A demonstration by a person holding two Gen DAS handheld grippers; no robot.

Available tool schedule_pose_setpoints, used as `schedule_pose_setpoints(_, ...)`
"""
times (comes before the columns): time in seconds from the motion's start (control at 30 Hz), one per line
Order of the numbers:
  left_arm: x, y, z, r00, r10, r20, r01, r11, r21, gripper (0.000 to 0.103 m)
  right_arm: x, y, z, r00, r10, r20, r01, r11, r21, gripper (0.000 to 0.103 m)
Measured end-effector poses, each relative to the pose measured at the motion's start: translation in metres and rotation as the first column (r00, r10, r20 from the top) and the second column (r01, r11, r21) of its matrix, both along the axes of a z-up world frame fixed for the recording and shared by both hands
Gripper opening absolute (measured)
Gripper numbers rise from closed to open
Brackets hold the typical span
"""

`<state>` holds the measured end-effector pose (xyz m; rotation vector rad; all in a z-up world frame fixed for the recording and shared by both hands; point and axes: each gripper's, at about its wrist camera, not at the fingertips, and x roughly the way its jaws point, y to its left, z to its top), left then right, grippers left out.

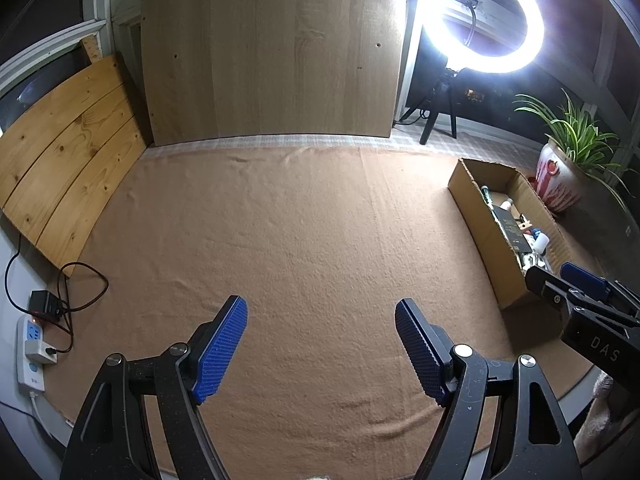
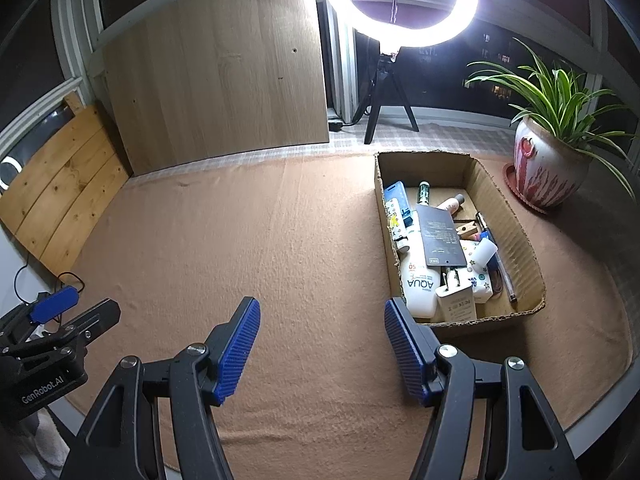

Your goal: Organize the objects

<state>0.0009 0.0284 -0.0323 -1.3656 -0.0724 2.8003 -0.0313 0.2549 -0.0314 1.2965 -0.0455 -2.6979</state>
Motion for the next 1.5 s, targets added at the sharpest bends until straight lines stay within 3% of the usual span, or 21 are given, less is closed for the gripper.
schedule_pose_setpoints(0.53, -0.003, 0.002, -0.013, 1.000, 0.003, 0.023, -0.003, 1.000, -0.002, 0.080, -0.001, -0.003, -0.004, 1.000, 0.002, 0.007, -0.002, 1.000, 0.009, 0.061)
schedule_pose_setpoints(1.5, -0.005, 0.005, -0.012, 1.000, 0.003, 0.024, -0.003, 1.000, 0.000, 0.080, -0.004, -0.003, -0.006, 1.000, 0.004, 0.012, -0.004, 1.000, 0.013, 0.061)
